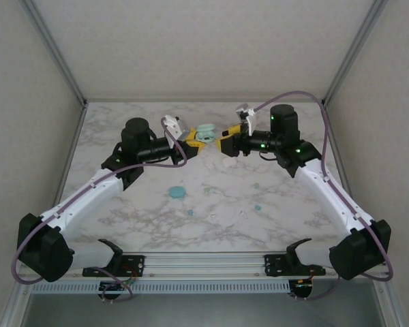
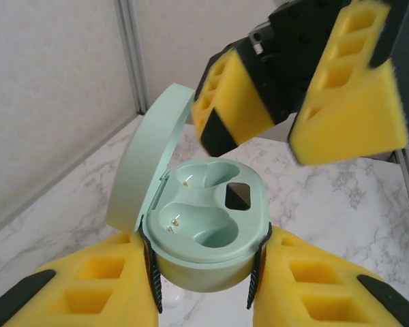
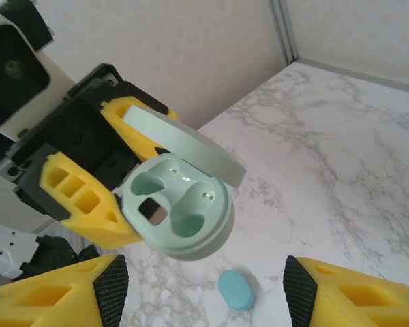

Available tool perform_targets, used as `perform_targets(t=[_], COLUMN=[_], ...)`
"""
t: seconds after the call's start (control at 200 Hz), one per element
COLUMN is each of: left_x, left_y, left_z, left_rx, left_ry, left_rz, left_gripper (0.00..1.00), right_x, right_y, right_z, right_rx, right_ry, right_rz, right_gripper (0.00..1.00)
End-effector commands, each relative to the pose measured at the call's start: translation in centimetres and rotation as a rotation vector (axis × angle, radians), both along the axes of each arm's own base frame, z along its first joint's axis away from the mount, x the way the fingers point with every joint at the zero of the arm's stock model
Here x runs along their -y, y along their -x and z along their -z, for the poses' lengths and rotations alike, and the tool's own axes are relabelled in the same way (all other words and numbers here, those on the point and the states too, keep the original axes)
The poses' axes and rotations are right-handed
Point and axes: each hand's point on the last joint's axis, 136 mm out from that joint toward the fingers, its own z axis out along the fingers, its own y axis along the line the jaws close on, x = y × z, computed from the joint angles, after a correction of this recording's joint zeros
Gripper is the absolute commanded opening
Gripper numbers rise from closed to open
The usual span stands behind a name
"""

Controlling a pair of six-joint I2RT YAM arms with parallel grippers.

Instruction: Insert wireless bluetooth earbuds into charging case

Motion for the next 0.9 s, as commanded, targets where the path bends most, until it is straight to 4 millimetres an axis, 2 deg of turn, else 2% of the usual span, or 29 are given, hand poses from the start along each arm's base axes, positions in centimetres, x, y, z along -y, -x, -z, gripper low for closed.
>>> perform_targets(t=[0.0, 0.125, 0.185, 0.245, 0.31, 0.35, 0.506, 0.591, 0.726, 0.801, 0.896], left_x=[-0.3, -0.5, -0.6, -0.6, -0.5, -0.4, -0.4, -0.4, -0.3, -0.3, -0.3], left_y=[0.4, 0.4, 0.4, 0.5, 0.6, 0.6, 0.5, 0.4, 0.5, 0.7, 0.8], left_z=[-1.4, -1.3, -1.1, -1.1, -1.0, -0.9, -1.1, -1.2, -1.3, -1.5, -1.6], left_rx=[0.040, 0.039, 0.031, 0.024, 0.016, 0.009, 0.009, 0.025, 0.041, 0.061, 0.079], left_ry=[0.043, 0.056, 0.053, 0.053, 0.054, 0.053, 0.062, 0.067, 0.062, 0.059, 0.039], left_rz=[-0.022, -0.038, -0.037, -0.031, -0.024, -0.022, -0.023, -0.028, -0.019, -0.005, 0.003], left_gripper=[0.23, 0.23, 0.23, 0.23, 0.23, 0.23, 0.23, 0.23, 0.23, 0.23, 0.23], right_x=[2.3, 6.1, 7.1, 6.4, 4.1, 3.4, 3.0, 2.5, 0.8, -0.2, -0.4], right_y=[-0.3, -2.2, -2.4, -1.8, 0.0, 0.5, 0.3, 0.0, 0.5, 1.1, -0.1], right_z=[-1.9, 0.1, 1.3, 1.8, 0.8, 0.4, -0.4, -1.2, -2.5, -3.4, -3.4], right_rx=[-0.004, -0.119, -0.185, -0.225, -0.234, -0.229, -0.171, -0.219, -0.302, -0.255, -0.266], right_ry=[-0.005, 0.078, 0.106, 0.095, 0.022, 0.003, -0.010, -0.049, -0.076, -0.067, -0.048], right_rz=[0.153, 0.398, 0.436, 0.370, 0.181, 0.124, 0.103, 0.107, 0.021, -0.027, 0.040], right_gripper=[0.64, 0.59, 0.57, 0.56, 0.58, 0.59, 0.61, 0.63, 0.66, 0.68, 0.72])
